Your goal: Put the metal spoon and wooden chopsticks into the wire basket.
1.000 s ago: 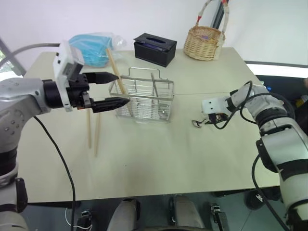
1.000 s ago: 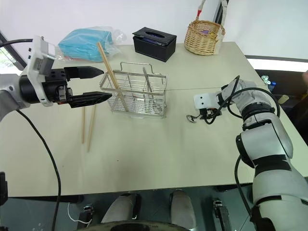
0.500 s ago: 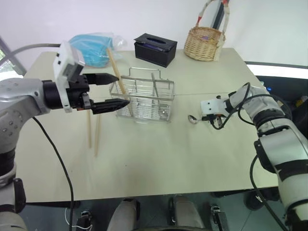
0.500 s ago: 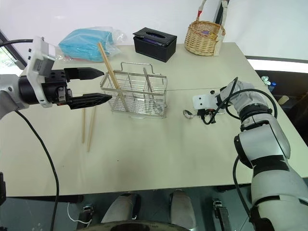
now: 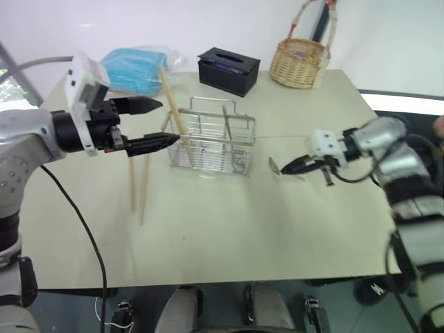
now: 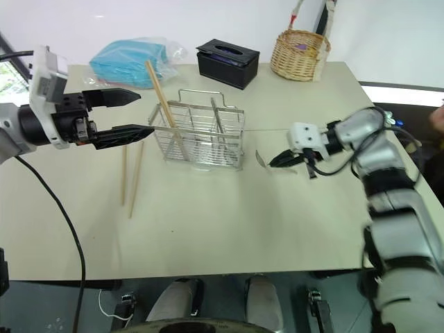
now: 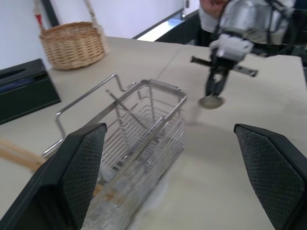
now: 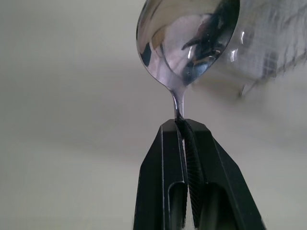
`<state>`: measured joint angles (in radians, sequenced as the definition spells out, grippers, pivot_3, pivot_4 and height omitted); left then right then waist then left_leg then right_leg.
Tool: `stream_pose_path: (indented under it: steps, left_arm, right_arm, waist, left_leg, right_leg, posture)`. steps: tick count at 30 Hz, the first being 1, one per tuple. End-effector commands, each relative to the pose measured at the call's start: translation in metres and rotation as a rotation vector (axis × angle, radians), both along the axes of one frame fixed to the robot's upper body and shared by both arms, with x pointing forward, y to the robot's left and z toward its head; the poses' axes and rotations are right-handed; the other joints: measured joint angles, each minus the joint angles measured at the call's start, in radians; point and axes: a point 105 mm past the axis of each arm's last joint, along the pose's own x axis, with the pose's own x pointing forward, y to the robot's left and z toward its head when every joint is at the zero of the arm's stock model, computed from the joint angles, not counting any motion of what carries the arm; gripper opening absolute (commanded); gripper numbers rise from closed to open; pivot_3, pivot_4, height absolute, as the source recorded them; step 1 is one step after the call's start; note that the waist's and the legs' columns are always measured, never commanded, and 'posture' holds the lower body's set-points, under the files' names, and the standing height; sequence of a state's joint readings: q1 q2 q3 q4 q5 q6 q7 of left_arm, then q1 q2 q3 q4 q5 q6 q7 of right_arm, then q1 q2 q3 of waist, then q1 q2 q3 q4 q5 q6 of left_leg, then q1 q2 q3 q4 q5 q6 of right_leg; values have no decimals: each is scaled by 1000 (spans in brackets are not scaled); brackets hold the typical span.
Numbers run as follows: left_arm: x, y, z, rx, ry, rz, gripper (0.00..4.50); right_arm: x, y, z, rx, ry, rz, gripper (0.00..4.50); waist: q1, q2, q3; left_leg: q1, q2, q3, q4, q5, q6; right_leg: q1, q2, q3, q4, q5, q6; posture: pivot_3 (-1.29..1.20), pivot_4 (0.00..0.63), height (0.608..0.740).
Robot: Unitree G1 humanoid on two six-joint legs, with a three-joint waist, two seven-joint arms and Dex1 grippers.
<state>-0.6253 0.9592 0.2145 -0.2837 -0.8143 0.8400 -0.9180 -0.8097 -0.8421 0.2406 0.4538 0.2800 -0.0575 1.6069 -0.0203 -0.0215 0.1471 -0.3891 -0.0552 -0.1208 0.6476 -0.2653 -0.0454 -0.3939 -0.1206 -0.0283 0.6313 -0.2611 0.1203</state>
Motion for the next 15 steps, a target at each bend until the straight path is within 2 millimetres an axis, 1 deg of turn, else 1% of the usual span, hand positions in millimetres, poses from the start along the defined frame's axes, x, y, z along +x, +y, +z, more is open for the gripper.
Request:
stream_pose_path:
  steps: [1,2,4,5,8,9,10,12,13,15]
  left_arm:
    - [1,0,13,-4,-70,-4,4500]
    - [2,0,13,-5,-73,-6,4500]
    - [5,-1,13,-6,-77,-11,4500]
    - [5,-1,13,-6,-79,-13,4500]
    - [9,-4,14,-9,-88,-26,4500]
    - [10,-5,15,-10,-90,-30,4500]
    - [10,-5,15,-10,-91,-32,4500]
    - [11,-6,16,-11,-95,-37,4500]
    - [11,-6,17,-11,-97,-39,4500]
    - [12,-6,17,-11,-98,-40,4500]
  right_arm:
    - [-27,36,81,335,20,47,48]
    - [-30,42,95,406,36,31,48]
    - [-30,50,116,519,46,-8,48]
    - [-28,53,124,560,47,-33,48]
    - [-16,66,154,749,46,-117,48]
    - [-13,69,159,788,52,-136,48]
    - [-11,71,162,810,54,-152,48]
    - [0,77,164,854,29,-217,48]
    - [11,80,162,872,1,-279,48]
    - [25,83,157,881,-33,-359,48]
  waist:
    - [-3,1,0]
    - [-2,0,0]
    - [3,0,0]
    - [6,-2,-1]
    - [8,-4,-2]
    - [10,-4,-2]
    - [10,-4,-2]
    - [10,-4,-3]
    - [9,-4,-3]
    - [6,-4,-3]
  left_leg:
    - [0,0,1,0,0,0]
    - [0,0,2,0,0,0]
    - [1,1,1,-1,0,0]
    - [1,2,1,-1,0,0]
    - [1,1,1,0,0,0]
    - [1,1,1,0,0,0]
    - [0,1,1,0,0,0]
    - [-1,0,0,0,0,0]
    - [-1,0,0,0,0,0]
    - [-1,-1,1,0,0,0]
  right_leg:
    - [-1,0,1,0,0,0]
    - [-2,0,1,0,0,0]
    - [-2,0,1,0,0,0]
    - [-1,0,1,0,0,-1]
    - [0,0,1,-1,-2,-3]
    - [-1,0,1,-1,-1,-3]
    - [-1,0,1,-1,-1,-3]
    - [-2,0,1,-1,1,-1]
    - [-3,0,1,0,1,-1]
    - [-3,0,1,0,1,-1]
  posture:
    - [0,150,661]
    - [0,150,661]
    - [0,150,661]
    - [0,150,661]
    - [0,150,661]
    - [0,150,661]
    - [0,150,661]
    - [0,150,661]
    - [0,150,661]
    - [0,150,661]
